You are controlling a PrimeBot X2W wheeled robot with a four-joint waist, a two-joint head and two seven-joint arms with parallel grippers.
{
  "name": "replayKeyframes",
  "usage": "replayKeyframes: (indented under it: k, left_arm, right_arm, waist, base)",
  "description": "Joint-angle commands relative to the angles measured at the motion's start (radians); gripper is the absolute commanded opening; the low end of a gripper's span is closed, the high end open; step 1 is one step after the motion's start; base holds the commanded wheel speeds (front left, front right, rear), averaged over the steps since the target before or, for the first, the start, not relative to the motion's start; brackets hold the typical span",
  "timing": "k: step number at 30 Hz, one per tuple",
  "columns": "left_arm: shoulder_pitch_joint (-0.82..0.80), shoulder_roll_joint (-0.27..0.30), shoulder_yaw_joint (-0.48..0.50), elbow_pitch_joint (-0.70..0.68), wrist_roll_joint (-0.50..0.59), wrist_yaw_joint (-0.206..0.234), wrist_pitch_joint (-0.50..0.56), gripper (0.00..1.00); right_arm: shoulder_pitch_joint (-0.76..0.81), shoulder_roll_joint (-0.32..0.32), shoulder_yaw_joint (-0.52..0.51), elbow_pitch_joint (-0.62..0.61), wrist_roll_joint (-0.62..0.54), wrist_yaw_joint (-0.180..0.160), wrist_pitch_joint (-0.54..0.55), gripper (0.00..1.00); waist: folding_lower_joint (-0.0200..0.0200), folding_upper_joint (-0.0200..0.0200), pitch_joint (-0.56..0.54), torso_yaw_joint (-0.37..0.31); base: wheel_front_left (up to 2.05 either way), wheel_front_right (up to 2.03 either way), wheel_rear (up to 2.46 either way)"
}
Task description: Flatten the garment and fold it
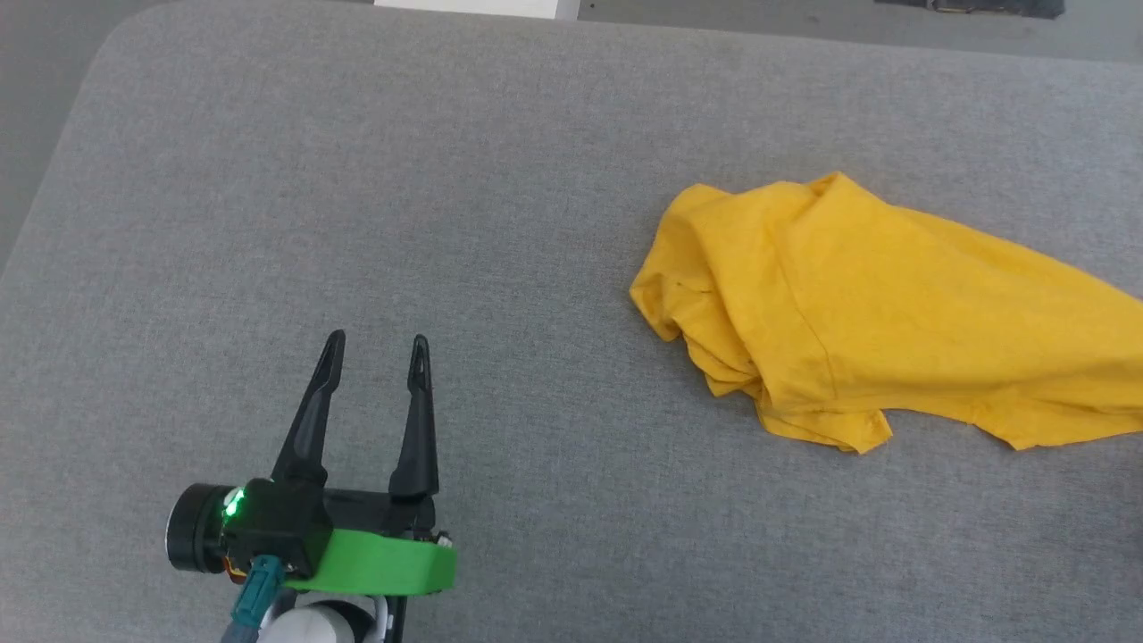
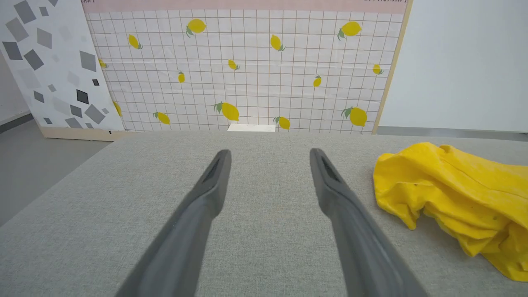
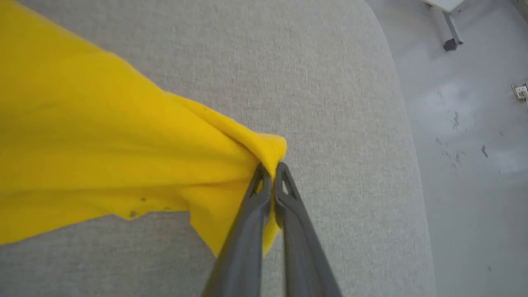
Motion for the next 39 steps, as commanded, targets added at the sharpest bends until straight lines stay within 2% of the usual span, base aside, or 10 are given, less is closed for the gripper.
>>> replayKeyframes:
  k: [1,2,10,23,27,33,34,35,36,39]
  left_arm:
    - [-0.005,-0.004,0.007,0.003,0.005,-0.006,-0.004,1.00]
    - [-0.007,-0.004,0.009,0.005,0.005,-0.008,-0.004,1.00]
    - [-0.013,-0.008,0.017,0.031,0.003,-0.016,-0.004,1.00]
    - [0.008,-0.014,0.026,0.035,-0.012,-0.019,-0.004,1.00]
    - [0.003,-0.016,0.019,0.038,-0.017,-0.024,-0.004,1.00]
    - [-0.004,-0.017,0.009,0.046,-0.028,-0.022,-0.004,1.00]
    - [-0.005,-0.017,0.008,0.047,-0.029,-0.022,-0.004,1.00]
    - [-0.006,-0.018,0.009,0.048,-0.030,-0.021,-0.004,1.00]
    - [-0.006,-0.018,0.009,0.048,-0.030,-0.019,-0.004,1.00]
    - [-0.003,-0.018,0.012,0.051,-0.030,-0.016,-0.004,1.00]
  right_arm:
    - [0.006,0.017,-0.017,0.024,-0.020,-0.002,-0.025,0.11]
    - [0.006,0.022,-0.025,0.040,-0.033,-0.002,-0.040,1.00]
    - [-0.097,0.064,0.015,-0.007,-0.044,-0.002,-0.153,1.00]
    - [-0.111,0.126,0.490,-0.349,0.169,-0.002,0.040,1.00]
    - [-0.112,0.138,0.681,-0.324,0.216,-0.002,0.119,1.00]
    - [-0.106,0.111,0.733,-0.224,0.180,-0.002,0.159,1.00]
    - [-0.105,0.110,0.732,-0.211,0.176,-0.002,0.159,0.94]
    - [-0.105,0.112,0.730,-0.200,0.173,-0.002,0.155,0.38]
    - [-0.107,0.117,0.723,-0.193,0.169,-0.002,0.144,0.00]
    - [-0.115,0.137,0.715,-0.198,0.179,-0.002,0.117,0.00]
  waist:
    - [0.0000,0.0000,0.011,0.007]
    - [0.0000,0.0000,0.012,0.007]
    - [0.0000,0.0000,-0.034,-0.007]
    - [0.0000,0.0000,-0.081,0.014]
    - [0.0000,0.0000,-0.065,0.053]
    - [0.0000,0.0000,-0.061,0.091]
    - [0.0000,0.0000,-0.061,0.095]
    - [0.0000,0.0000,-0.061,0.098]
    - [0.0000,0.0000,-0.062,0.100]
    - [0.0000,0.0000,-0.071,0.099]
  base:
    - [0.00,0.00,0.00]
    - [0.00,0.00,0.00]
    - [0.00,0.00,0.00]
    - [0.00,0.00,0.00]
    - [0.00,0.00,0.00]
    - [0.00,0.00,0.00]
    - [0.00,0.00,0.00]
    - [0.00,0.00,0.00]
    - [0.00,0.00,0.00]
    - [0.00,0.00,0.00]
